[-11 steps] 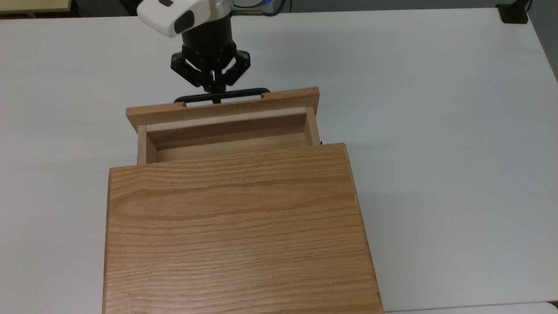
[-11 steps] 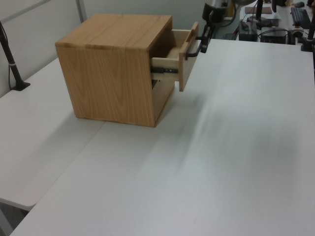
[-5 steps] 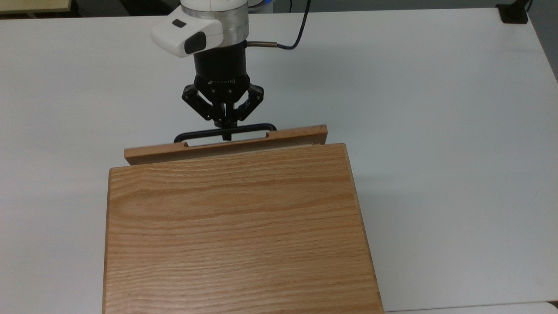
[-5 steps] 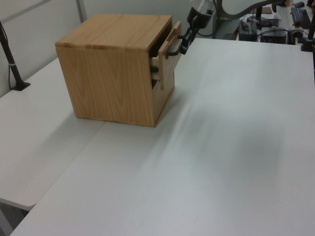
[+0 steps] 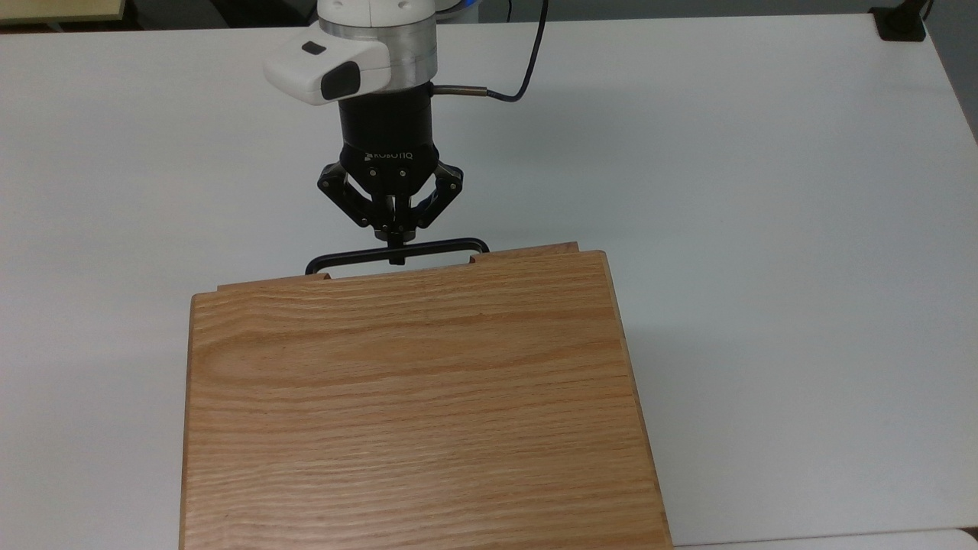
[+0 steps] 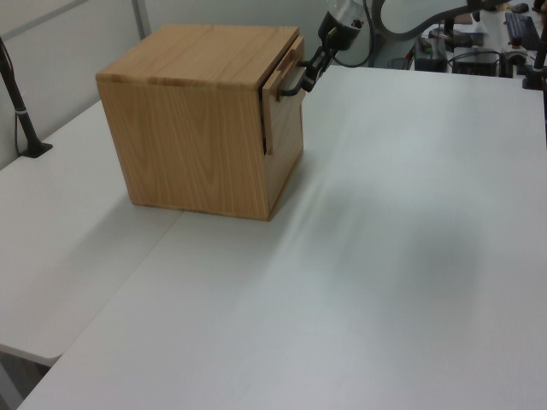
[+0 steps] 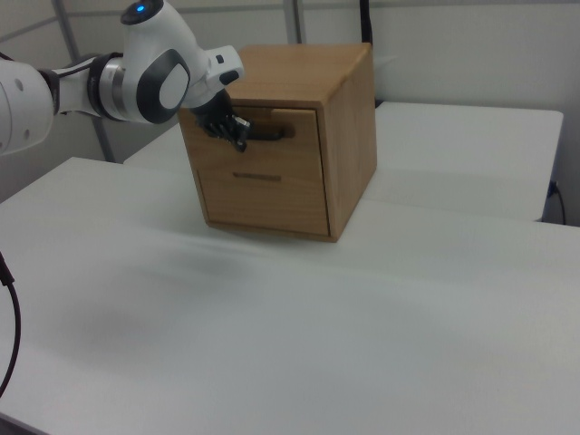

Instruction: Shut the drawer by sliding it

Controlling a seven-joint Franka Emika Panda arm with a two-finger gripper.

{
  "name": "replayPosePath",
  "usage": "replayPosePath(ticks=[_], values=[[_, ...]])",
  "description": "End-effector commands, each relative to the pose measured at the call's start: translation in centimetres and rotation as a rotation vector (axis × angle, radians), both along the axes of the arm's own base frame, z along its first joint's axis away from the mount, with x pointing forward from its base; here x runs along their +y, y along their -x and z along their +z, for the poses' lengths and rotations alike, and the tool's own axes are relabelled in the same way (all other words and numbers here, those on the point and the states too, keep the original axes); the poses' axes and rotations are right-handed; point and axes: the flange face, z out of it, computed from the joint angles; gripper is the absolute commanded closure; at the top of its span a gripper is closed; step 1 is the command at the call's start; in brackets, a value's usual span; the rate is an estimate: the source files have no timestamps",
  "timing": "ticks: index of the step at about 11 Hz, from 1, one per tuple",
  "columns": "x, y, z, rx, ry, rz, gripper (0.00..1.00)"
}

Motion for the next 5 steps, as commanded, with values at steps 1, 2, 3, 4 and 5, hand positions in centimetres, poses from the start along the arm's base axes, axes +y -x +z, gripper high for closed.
replayPosePath(ticks=[1, 2, 3, 4, 5], values=[[0.3, -1.9, 2.3, -0.092, -0.014, -0.03, 1.0], [0.4, -2.4, 2.4, -0.11, -0.014, -0.029, 1.0], [0.4, -2.9, 1.9, -0.118, -0.013, -0.029, 1.0], [0.5, -3.1, 1.6, -0.126, -0.008, -0.026, 1.0], [0.5, -3.2, 1.5, -0.128, -0.007, -0.026, 1.0]])
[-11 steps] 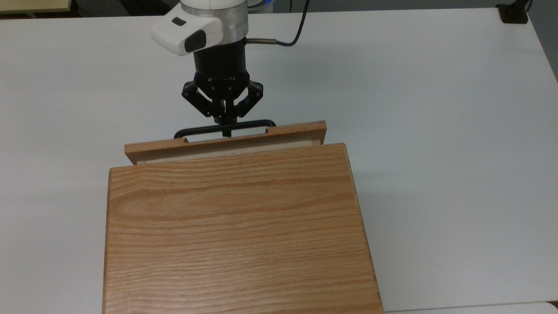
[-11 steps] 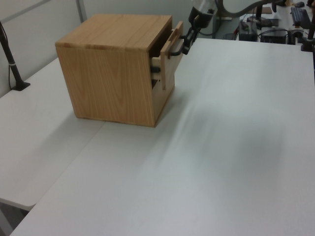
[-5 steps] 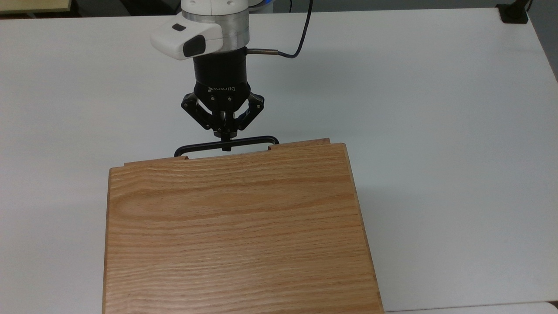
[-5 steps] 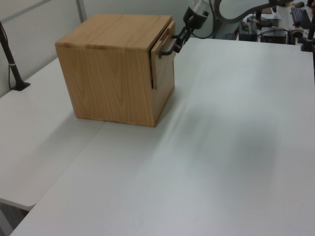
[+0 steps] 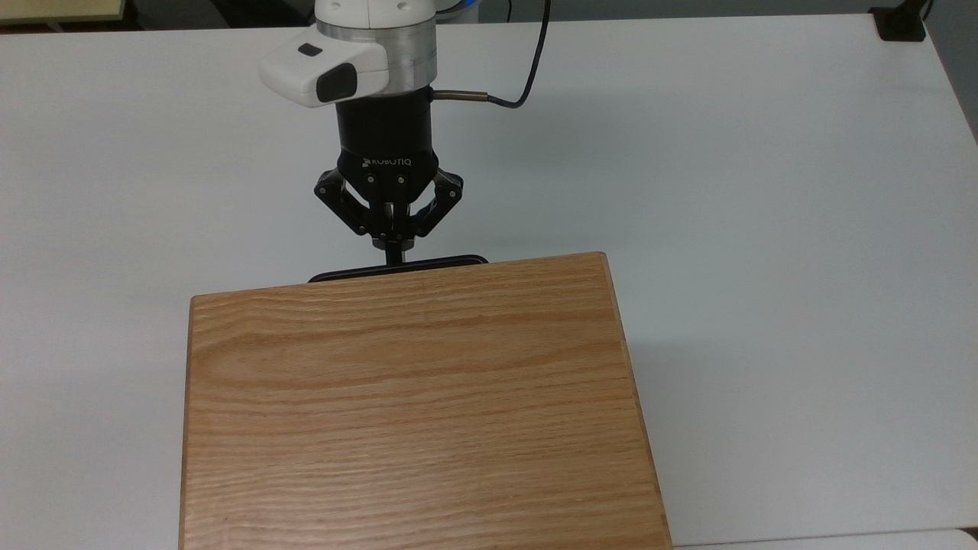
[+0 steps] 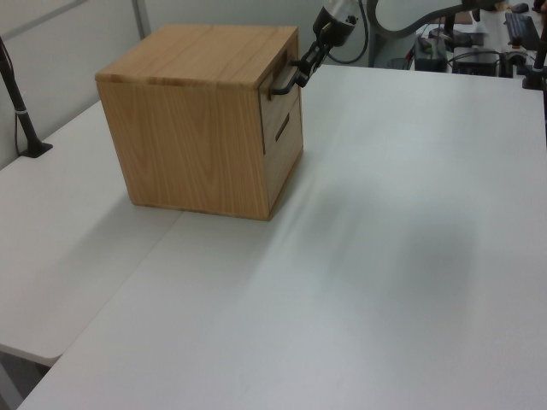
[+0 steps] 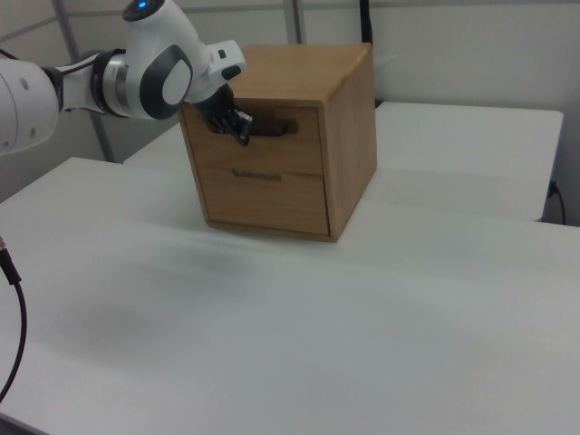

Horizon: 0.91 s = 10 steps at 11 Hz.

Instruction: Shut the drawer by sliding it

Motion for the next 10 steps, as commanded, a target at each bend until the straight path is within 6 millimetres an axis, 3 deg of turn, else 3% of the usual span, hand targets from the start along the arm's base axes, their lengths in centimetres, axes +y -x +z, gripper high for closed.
replayPosePath(ticks=[1, 2, 4, 6, 7, 8, 10], values=[[0.4, -2.1, 0.9, -0.103, -0.001, -0.013, 1.0], [0.2, -1.6, 1.9, -0.107, -0.001, -0.012, 1.0], [-0.8, 1.5, 2.4, -0.035, -0.004, -0.022, 0.99], [-1.8, 4.8, 3.0, 0.167, 0.006, -0.012, 0.94], [-2.4, 6.6, 3.6, 0.269, 0.013, 0.007, 0.81], [-3.3, 8.7, 4.1, 0.364, 0.014, 0.01, 0.6], [-4.3, 12.8, 5.3, 0.481, 0.008, 0.011, 0.0]])
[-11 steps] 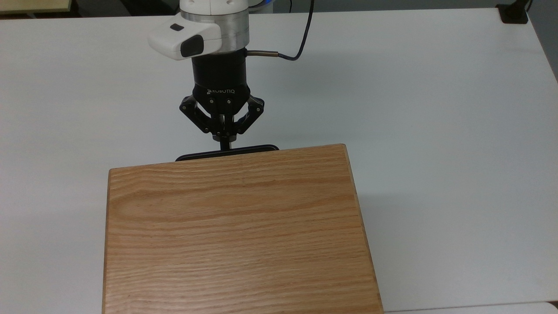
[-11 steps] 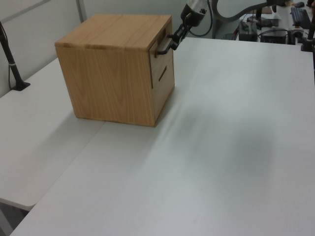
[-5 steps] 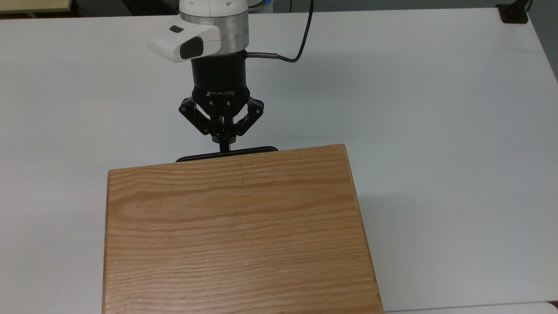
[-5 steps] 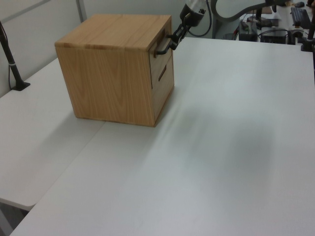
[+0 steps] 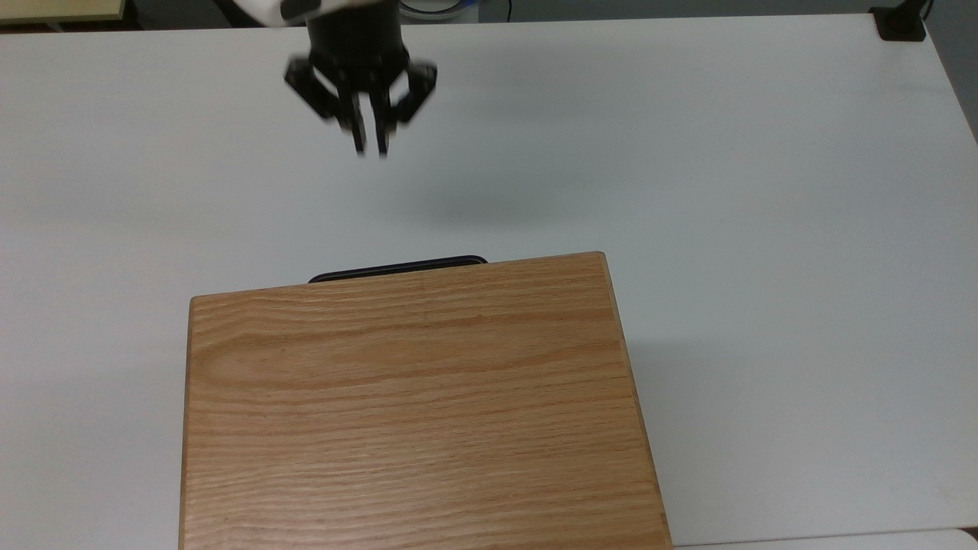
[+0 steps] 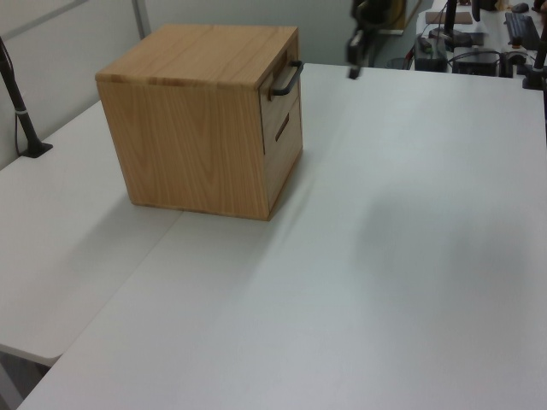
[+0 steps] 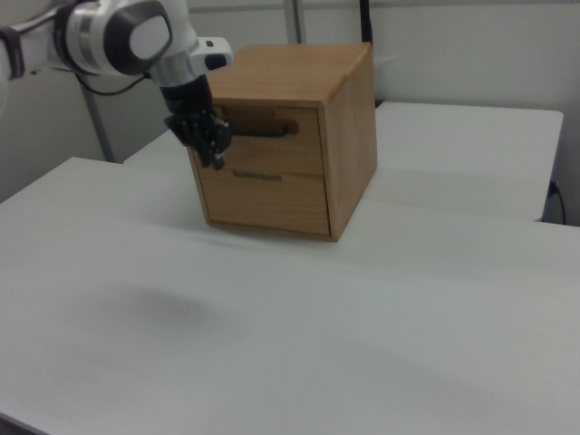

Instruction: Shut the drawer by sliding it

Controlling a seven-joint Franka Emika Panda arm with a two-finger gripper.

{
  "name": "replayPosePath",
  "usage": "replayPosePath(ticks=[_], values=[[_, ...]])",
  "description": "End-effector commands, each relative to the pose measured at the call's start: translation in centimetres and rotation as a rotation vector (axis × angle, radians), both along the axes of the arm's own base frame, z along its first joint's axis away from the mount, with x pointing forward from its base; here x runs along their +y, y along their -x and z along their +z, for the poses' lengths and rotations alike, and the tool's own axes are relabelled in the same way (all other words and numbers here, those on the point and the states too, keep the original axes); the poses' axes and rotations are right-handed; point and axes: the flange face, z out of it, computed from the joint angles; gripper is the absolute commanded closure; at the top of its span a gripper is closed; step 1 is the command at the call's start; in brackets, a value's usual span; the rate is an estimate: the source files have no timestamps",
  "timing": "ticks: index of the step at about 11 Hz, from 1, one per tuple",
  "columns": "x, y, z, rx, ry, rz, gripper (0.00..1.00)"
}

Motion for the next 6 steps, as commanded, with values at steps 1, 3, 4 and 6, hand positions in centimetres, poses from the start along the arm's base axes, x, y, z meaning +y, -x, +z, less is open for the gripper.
replayPosePath(ticks=[1, 3, 4, 6], values=[[-1.2, 6.5, 1.0, 0.142, -0.016, 0.018, 0.0], [-1.5, 7.4, 1.0, 0.182, -0.02, 0.001, 0.0], [-1.8, 7.5, 1.1, 0.183, -0.019, -0.004, 0.0], [-1.9, 7.5, 1.5, 0.174, -0.021, -0.01, 0.0]])
